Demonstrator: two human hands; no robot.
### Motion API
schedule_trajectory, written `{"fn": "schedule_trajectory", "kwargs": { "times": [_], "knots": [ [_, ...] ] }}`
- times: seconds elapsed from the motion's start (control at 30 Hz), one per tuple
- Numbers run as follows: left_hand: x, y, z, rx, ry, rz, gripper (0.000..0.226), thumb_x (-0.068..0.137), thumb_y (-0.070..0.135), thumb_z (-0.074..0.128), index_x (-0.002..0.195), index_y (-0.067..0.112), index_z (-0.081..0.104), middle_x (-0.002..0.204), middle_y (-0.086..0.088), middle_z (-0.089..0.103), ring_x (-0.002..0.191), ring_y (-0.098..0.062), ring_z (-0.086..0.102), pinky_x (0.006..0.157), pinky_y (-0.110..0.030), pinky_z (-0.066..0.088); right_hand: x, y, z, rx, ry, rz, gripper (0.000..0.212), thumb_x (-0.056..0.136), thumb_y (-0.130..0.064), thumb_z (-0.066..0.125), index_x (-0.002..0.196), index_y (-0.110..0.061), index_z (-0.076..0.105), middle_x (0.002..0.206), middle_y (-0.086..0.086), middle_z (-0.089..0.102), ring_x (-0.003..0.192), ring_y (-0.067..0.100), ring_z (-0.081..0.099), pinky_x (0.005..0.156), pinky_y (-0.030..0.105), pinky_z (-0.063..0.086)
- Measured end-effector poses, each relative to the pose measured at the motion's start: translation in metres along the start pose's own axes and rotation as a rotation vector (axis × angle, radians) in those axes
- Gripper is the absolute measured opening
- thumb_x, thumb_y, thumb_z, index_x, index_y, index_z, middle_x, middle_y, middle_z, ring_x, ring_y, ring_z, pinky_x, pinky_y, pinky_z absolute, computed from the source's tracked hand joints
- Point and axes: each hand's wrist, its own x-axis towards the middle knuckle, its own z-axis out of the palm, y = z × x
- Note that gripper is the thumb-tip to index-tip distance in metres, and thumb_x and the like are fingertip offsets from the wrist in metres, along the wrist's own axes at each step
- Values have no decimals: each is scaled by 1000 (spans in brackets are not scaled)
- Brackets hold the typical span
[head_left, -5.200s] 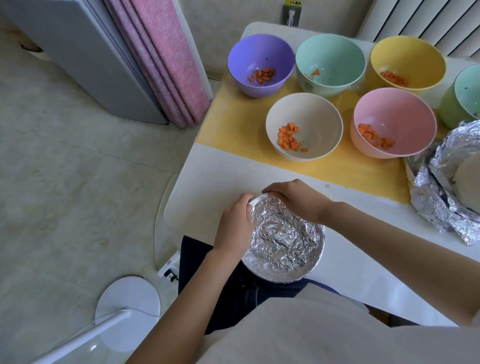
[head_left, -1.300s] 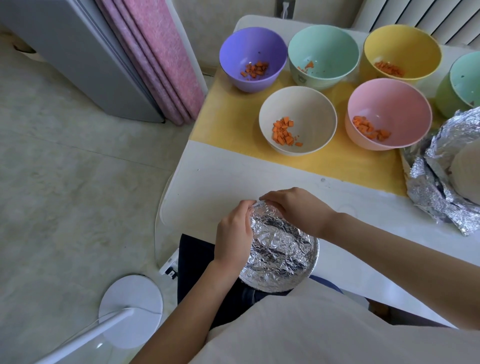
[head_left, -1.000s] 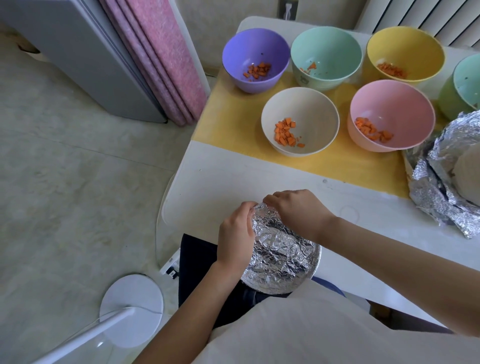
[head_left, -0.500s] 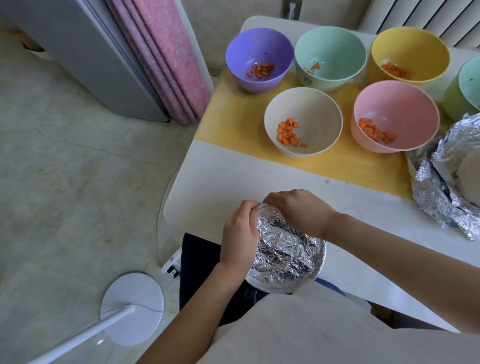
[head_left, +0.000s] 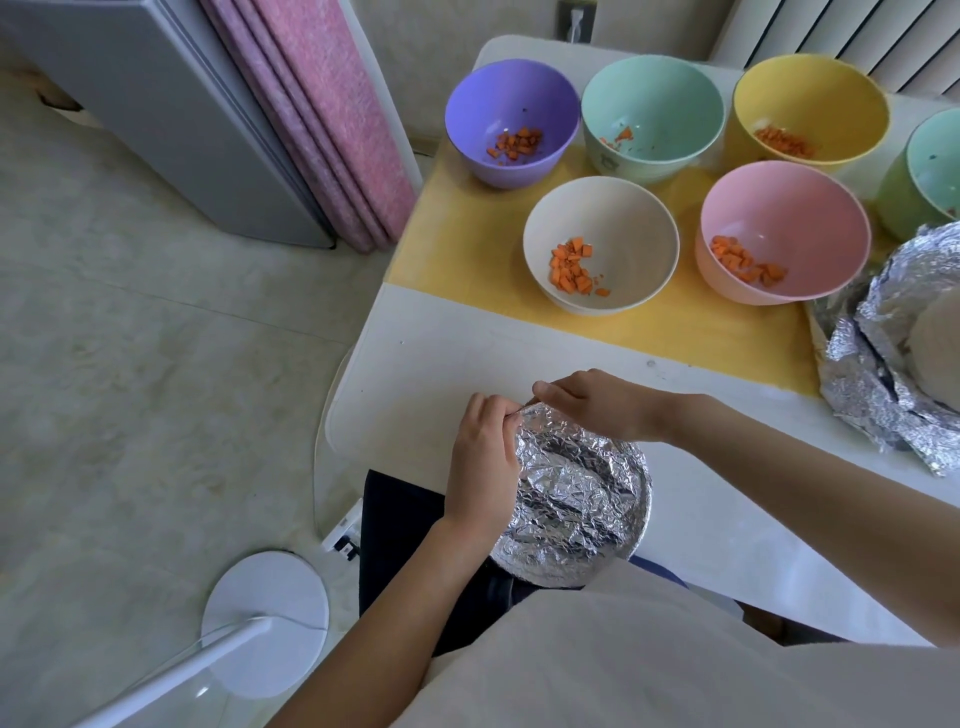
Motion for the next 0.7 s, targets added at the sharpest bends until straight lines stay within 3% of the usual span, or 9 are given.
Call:
{"fn": "schedule_trajectory", "kwargs": {
  "times": [0.07, 0.17, 0.2, 0.27, 0.37, 0.53, 0.7],
  "knots": [
    [-1, -1, -1, 26, -1, -12, 11, 96, 6, 44, 88, 4, 52, 90, 0, 44, 72, -15, 43, 65, -20, 29, -4, 5, 1, -4, 51, -50, 47, 100, -41, 31, 93, -5, 62, 73, 7, 60, 67, 15, 52, 71, 35, 41],
    [-5, -5, -4, 41, -28, -50, 10, 98, 7, 40, 92, 5, 47, 91, 0, 45, 70, -13, 41, 63, -18, 28, -10, 10, 4, -14, 142, -116, 29, 100, -23, 42, 116, -12, 63, 93, -8, 65, 72, -5, 56, 71, 7, 40],
    [-6, -7, -4, 35, -49, -67, 9, 98, 9, 38, 93, 7, 45, 87, 0, 48, 67, -13, 41, 60, -19, 28, -11, 11, 7, -25, 178, -134, 27, 99, -20, 43, 117, -12, 63, 94, -7, 65, 70, -5, 55, 70, 5, 37],
    [-6, -10, -5, 52, -71, -73, 6, 99, 11, 38, 94, 11, 42, 76, -4, 52, 62, -16, 44, 53, -27, 30, -9, 15, 14, -86, 246, -173, 26, 99, -17, 45, 117, -12, 63, 101, 1, 70, 81, 11, 62, 75, 14, 40],
    [-7, -14, -4, 77, -47, -67, 8, 98, 9, 41, 102, 7, 48, 78, -6, 58, 66, -21, 52, 56, -36, 40, -3, 20, 25, -208, 297, -199, 25, 94, -8, 47, 115, -14, 61, 98, 7, 71, 90, 27, 64, 77, 30, 45],
    [-7, -16, -3, 89, -16, -76, 19, 97, 10, 43, 110, 6, 56, 85, -7, 63, 73, -23, 56, 61, -32, 40, 1, 17, 26, -341, 325, -146, 26, 97, -17, 42, 118, -18, 58, 101, 6, 70, 94, 28, 63, 79, 36, 47],
    [-6, -17, -3, 89, -8, -79, 21, 97, 9, 43, 109, 5, 59, 81, -9, 63, 67, -21, 52, 60, -27, 33, 10, 9, 28, -194, 255, -208, 29, 101, -23, 39, 121, -17, 58, 113, 3, 67, 103, 24, 61, 87, 35, 45]
  ]
}}
